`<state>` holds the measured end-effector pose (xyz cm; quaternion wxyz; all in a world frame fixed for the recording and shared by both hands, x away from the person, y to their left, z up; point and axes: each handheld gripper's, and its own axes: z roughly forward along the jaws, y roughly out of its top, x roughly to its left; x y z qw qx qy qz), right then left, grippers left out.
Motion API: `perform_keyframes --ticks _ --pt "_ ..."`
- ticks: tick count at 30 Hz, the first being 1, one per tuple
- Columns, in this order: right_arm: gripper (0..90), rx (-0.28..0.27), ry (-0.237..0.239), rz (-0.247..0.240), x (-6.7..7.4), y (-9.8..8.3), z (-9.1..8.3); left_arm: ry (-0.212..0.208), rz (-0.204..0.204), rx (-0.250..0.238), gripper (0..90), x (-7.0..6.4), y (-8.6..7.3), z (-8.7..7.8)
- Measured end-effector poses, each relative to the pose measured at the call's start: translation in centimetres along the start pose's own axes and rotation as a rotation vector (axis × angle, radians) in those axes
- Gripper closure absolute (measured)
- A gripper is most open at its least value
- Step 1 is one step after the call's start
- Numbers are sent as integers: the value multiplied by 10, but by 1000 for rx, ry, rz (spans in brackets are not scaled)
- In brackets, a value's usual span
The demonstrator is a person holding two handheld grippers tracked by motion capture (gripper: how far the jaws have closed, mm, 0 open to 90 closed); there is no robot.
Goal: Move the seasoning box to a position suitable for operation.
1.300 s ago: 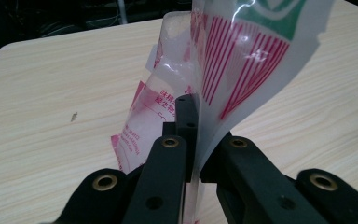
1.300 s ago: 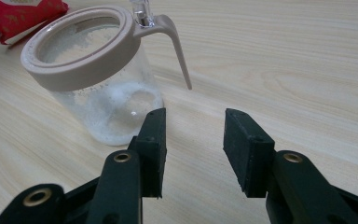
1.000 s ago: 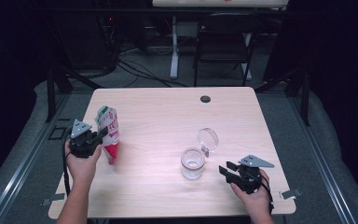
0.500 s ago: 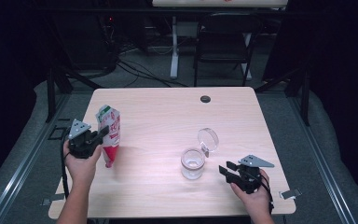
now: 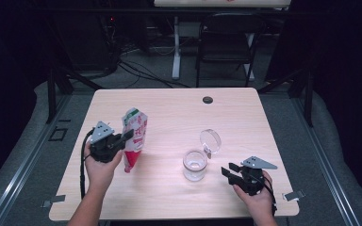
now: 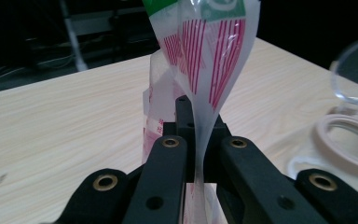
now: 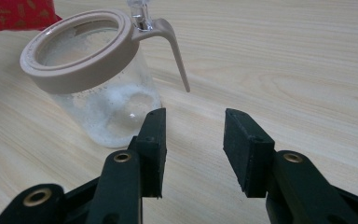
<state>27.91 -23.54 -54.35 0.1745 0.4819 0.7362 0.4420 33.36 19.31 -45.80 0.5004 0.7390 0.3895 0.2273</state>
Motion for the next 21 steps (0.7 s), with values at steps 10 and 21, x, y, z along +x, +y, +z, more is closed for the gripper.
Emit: perform_keyframes --ticks 10,21 --pt "595 -4 4 0 0 0 0 -137 71 24 900 -39 6 26" --pt "595 -16 3 7 0 1 -3 -239 69 35 900 -60 -5 36"
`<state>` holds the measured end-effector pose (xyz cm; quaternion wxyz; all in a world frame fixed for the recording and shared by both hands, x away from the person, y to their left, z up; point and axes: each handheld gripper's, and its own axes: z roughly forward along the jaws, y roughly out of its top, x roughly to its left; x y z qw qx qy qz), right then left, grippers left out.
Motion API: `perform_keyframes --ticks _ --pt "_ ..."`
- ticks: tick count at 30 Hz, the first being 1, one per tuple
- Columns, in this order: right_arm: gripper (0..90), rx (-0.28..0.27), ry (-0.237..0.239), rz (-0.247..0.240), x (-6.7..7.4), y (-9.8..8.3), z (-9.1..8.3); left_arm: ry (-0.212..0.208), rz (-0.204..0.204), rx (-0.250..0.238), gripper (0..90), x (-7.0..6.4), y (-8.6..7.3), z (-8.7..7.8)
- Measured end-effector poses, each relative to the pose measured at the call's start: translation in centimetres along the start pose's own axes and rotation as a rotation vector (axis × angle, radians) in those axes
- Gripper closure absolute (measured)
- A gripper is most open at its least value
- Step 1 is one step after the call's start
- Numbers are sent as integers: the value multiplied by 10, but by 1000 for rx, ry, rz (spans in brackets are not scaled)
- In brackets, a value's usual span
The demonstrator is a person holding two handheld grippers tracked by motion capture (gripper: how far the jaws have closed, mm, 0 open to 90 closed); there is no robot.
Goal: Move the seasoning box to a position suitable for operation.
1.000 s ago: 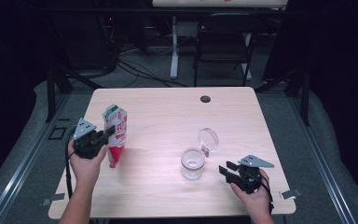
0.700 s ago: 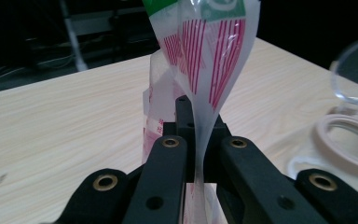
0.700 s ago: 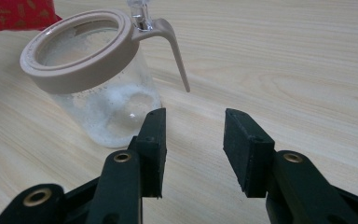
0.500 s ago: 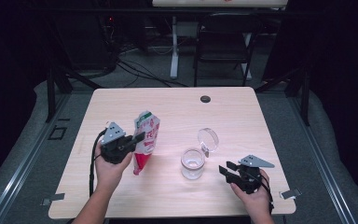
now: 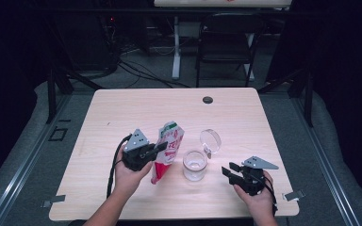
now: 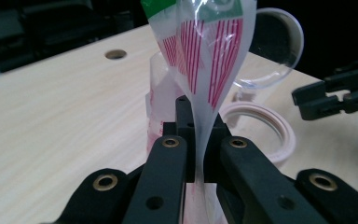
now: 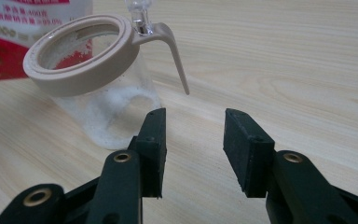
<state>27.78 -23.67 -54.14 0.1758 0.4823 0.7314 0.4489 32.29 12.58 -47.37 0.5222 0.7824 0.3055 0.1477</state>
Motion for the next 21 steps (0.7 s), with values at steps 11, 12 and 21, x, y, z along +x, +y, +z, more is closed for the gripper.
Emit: perform_keyframes --ticks 11,12,21 --pt "568 -117 25 -10 3 22 -28 -9 -35 14 900 -1 -16 -13" --pt "566 -138 29 -13 4 26 -32 -14 -45 15 900 -1 -18 -14" --pt "535 -226 105 -93 32 54 -48 -12 -74 43 900 -4 -30 -16"
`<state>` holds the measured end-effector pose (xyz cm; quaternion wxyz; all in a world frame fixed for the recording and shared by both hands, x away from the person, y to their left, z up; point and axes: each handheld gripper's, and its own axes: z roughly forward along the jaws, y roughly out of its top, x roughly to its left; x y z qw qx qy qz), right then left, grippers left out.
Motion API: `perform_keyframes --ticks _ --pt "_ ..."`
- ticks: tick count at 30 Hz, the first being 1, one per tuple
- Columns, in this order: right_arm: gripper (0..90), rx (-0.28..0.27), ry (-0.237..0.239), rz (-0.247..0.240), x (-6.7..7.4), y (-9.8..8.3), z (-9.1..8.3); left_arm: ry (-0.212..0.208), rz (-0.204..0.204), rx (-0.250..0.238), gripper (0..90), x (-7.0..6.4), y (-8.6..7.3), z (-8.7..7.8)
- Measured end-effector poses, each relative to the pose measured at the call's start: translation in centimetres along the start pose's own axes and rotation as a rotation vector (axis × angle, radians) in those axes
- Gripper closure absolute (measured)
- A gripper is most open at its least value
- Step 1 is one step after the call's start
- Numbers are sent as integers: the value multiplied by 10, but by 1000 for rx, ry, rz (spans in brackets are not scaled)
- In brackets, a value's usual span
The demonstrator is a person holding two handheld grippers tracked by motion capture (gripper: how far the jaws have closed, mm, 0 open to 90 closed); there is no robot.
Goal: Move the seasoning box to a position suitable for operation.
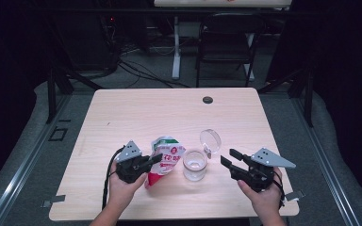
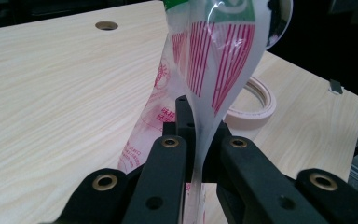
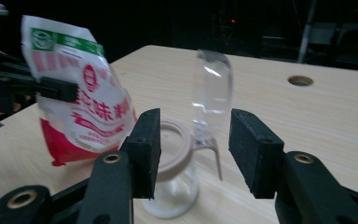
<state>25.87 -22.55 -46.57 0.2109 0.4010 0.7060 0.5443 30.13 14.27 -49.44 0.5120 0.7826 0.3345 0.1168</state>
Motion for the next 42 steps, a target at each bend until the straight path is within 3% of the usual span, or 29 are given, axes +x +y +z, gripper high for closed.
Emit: perform_keyframes --ticks 4,11,16,21,32,38,42 --pt "519 18 65 -38 13 6 11 -5 -28 7 900 2 -4 0" --pt "517 100 146 -63 31 3 50 -11 -64 18 900 3 -11 -2" --pt "520 156 194 -83 42 -1 75 -23 -65 25 900 1 -15 -3" --pt "525 185 222 -97 51 -5 93 -27 -69 29 899 -1 -19 -3" --pt "556 223 263 -122 60 -6 113 -30 -74 39 878 0 -24 -9" --pt "603 232 273 -145 69 -5 125 -32 -91 31 855 2 -27 -13" --pt "651 247 286 -157 72 -5 130 -39 -87 51 833 3 -29 -13"
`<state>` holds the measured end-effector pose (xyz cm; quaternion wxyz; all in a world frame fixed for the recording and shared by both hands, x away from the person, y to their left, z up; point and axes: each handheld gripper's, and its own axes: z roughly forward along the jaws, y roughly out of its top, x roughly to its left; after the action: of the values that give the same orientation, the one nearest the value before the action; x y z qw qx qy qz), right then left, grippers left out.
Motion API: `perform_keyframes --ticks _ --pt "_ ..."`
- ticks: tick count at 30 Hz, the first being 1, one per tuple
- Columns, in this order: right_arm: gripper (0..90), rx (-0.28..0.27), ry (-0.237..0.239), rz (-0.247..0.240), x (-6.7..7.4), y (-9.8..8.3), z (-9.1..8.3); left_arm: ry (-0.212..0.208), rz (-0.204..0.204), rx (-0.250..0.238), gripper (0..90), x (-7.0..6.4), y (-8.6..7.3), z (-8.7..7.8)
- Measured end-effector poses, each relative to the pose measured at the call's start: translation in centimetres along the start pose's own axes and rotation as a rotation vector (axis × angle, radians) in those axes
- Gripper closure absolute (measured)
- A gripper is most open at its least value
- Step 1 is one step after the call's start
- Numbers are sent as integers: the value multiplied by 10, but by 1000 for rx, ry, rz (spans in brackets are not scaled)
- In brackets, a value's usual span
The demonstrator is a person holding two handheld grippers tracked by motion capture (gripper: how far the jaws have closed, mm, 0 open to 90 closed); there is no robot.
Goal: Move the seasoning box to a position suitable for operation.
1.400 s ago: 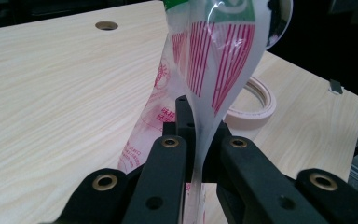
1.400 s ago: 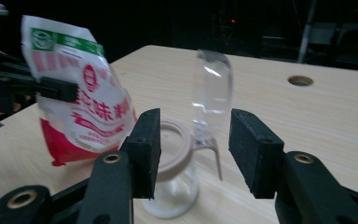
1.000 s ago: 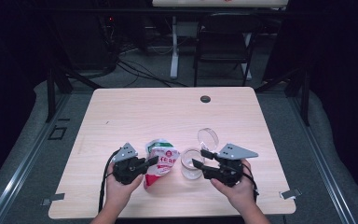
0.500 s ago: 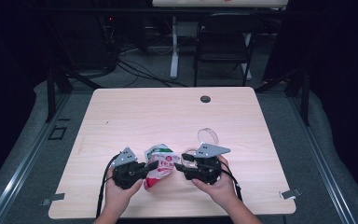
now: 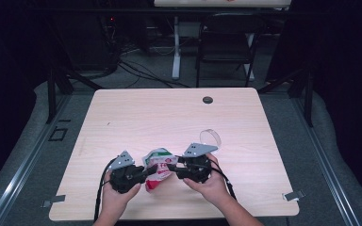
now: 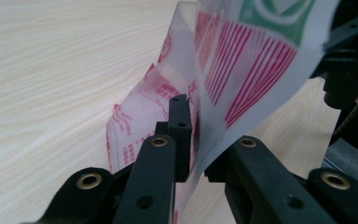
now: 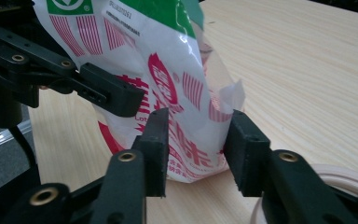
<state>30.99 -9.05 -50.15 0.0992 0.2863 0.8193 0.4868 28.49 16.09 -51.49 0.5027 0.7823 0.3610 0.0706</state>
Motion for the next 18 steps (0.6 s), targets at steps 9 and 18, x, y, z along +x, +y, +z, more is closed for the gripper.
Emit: perform_keyframes --ticks 9,18 --pt "827 32 -12 -38 2 0 3 3 -3 2 820 1 -2 0" --pt "900 47 -6 -39 0 -2 3 10 11 7 819 -2 -2 1"
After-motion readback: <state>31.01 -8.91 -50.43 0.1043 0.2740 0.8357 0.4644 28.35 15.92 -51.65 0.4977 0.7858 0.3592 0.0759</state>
